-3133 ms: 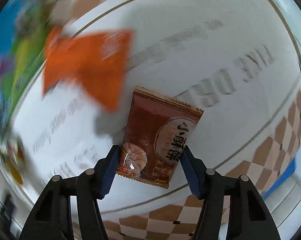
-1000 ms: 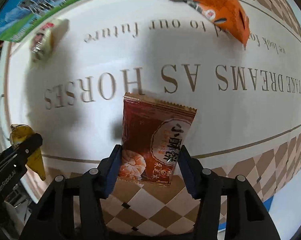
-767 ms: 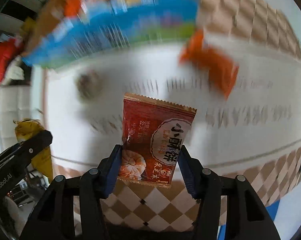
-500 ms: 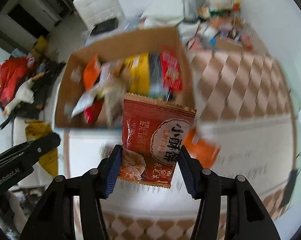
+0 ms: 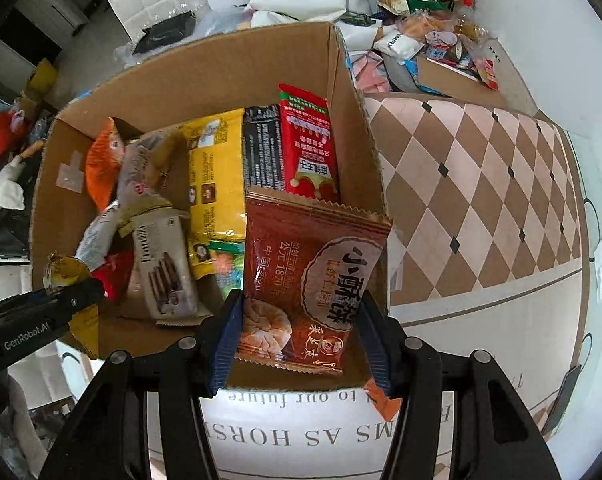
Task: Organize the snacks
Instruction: 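Carry both packets into the box and open both tools, then move both tools out of the box toward the last two packets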
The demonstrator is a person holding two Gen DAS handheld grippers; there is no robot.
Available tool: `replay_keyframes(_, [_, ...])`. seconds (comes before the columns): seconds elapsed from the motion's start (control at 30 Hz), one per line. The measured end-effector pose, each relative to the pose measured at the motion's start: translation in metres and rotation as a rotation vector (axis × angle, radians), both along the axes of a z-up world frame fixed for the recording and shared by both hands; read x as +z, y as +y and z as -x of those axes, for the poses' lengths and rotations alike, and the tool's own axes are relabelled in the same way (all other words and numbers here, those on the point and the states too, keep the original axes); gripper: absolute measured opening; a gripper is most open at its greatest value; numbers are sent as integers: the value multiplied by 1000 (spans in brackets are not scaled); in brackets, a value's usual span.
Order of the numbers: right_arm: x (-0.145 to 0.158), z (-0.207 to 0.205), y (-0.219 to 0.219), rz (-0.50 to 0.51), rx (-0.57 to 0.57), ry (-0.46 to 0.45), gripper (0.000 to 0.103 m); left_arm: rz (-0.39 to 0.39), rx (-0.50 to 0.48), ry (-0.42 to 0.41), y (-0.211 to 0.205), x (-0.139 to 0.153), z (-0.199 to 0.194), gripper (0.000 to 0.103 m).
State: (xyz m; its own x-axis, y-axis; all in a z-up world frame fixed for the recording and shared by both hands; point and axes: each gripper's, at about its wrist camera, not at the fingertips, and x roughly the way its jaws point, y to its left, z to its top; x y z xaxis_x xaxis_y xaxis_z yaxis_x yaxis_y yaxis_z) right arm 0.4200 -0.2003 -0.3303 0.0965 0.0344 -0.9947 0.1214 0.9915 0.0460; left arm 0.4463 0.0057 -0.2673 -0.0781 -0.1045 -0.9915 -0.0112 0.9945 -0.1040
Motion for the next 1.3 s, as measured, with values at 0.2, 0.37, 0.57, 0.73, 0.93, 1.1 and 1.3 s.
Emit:
replay_keyframes(0.2, [-12, -7, 2, 6, 27, 60, 77, 24, -6, 51, -4, -17, 1, 54])
replay_keyframes(0.37, [-10, -4, 5, -9, 37, 61, 86, 27, 0, 20, -1, -9, 5, 80])
replay_keyframes(0.57, [-8, 1, 6, -12, 34, 60, 87, 8, -1, -17, 4, 5, 12, 80])
replay_keyframes(0.73, [4, 10, 8, 2, 36, 26, 87, -9, -3, -87, 4, 27, 31, 80])
replay_keyframes(0.93, [25, 30, 12, 35, 55, -42, 87, -24, 7, -216, 11, 64, 55, 80])
replay_keyframes(1.1, [50, 48, 18, 66, 72, -115, 87, -48, 18, -319, 11, 85, 68, 80])
replay_keyframes(1.3, [82, 73, 19, 90, 78, -201, 87, -57, 29, -413, 13, 115, 93, 80])
